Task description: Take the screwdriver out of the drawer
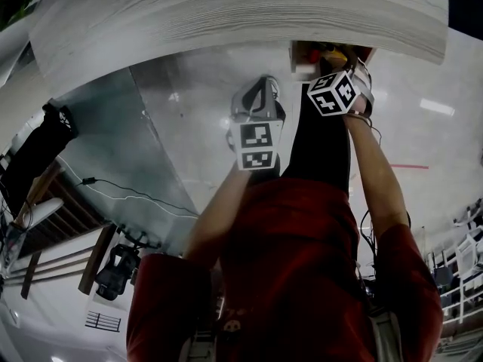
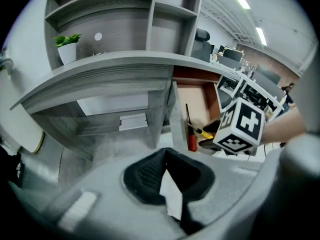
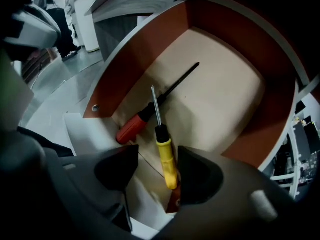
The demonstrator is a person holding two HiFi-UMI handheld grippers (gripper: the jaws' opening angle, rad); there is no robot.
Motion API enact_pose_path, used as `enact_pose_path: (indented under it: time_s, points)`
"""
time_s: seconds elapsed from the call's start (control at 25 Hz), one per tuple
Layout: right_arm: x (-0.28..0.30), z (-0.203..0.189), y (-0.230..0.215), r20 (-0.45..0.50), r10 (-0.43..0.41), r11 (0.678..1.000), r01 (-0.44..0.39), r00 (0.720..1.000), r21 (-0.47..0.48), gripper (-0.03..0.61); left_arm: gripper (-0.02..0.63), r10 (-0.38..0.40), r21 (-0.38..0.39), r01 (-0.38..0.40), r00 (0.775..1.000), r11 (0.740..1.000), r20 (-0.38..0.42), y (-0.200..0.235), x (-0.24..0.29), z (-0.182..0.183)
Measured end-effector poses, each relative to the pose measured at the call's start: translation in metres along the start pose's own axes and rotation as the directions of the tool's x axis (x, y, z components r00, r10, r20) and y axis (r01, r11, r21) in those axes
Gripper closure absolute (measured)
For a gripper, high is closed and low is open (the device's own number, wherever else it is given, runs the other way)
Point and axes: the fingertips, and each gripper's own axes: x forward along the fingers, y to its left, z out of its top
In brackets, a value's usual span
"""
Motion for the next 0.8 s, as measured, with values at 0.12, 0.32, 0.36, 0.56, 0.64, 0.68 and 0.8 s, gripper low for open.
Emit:
enact_pose_path:
  time_s: [0.12,0.32,0.36,0.56,0.64,0.68,0.8]
  points:
    - [0.001,0.001,-0.001,0.013,-0.030,0.999,0.030,0.999,-0.020,0.334,0.615,0.007,-0.007,-0.007,1.000,1.000,-0.008,0.003,-0.001,-0.003]
    - [0.001,0.001,-0.015,0.028,-0.165,0.985,0.166,0.986,-0.038,0.468,0.615,0.008,-0.006,-0.008,1.000,1.000,-0.009,0.003,0.000,-0.004]
    - [0.000,0.001,-0.016,0.027,-0.177,0.983,0.178,0.984,-0.039,0.471,0.615,0.008,-0.006,-0.008,1.000,1.000,-0.009,0.003,-0.001,-0.005]
    - [0.001,0.002,-0.016,0.028,-0.181,0.981,0.183,0.983,-0.061,0.503,0.615,0.011,-0.006,-0.011,1.000,1.000,-0.004,0.002,-0.003,-0.005]
    - [0.002,0.000,-0.017,0.021,-0.176,0.981,0.177,0.984,-0.074,0.505,0.615,0.009,-0.009,-0.009,1.000,1.000,-0.002,0.000,-0.004,-0.006]
    - [0.001,-0.001,-0.017,0.017,-0.170,0.982,0.171,0.985,-0.080,0.505,0.615,0.009,-0.010,-0.009,1.000,1.000,-0.002,0.000,-0.005,-0.006]
    - [-0.003,0.000,-0.017,0.018,-0.140,0.986,0.141,0.990,-0.087,0.505,0.615,0.013,-0.011,-0.013,1.000,1.000,0.005,0.000,-0.009,-0.005]
